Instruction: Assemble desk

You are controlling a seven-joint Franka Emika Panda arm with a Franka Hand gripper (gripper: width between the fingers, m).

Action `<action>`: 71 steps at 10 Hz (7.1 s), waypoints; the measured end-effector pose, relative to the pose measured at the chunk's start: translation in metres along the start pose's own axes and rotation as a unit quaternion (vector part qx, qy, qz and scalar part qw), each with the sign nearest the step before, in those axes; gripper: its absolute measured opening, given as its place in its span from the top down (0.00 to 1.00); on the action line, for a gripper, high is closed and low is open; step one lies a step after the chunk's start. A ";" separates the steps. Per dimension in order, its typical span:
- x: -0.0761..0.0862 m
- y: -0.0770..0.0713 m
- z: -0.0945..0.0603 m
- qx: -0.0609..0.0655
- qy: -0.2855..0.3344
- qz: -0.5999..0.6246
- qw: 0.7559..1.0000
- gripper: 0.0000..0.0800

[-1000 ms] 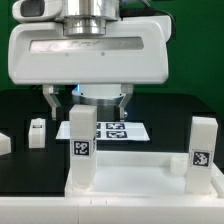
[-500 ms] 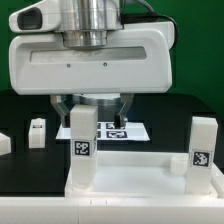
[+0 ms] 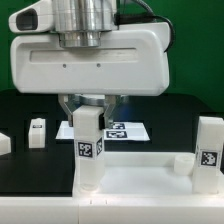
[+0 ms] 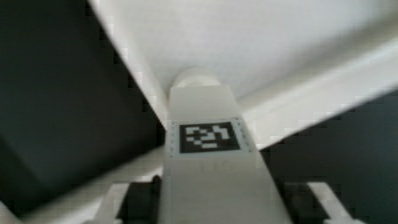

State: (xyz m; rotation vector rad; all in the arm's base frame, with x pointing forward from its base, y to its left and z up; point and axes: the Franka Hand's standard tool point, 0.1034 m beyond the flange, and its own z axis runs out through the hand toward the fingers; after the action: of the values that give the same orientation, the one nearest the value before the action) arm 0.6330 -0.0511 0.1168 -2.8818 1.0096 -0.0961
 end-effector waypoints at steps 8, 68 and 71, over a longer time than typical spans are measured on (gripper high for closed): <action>0.003 0.004 -0.001 0.013 -0.012 0.315 0.949 0.41; -0.008 -0.018 0.004 0.011 -0.040 0.352 0.935 0.23; -0.009 -0.017 0.004 0.012 -0.038 0.257 0.966 0.19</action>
Offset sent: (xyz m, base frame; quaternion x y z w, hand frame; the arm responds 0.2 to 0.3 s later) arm 0.0256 0.0048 -0.0049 0.1053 -0.0224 0.3135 0.9435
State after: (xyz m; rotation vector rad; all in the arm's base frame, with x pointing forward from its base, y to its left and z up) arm 0.6373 -0.0316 0.1140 -2.4793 1.6771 0.0361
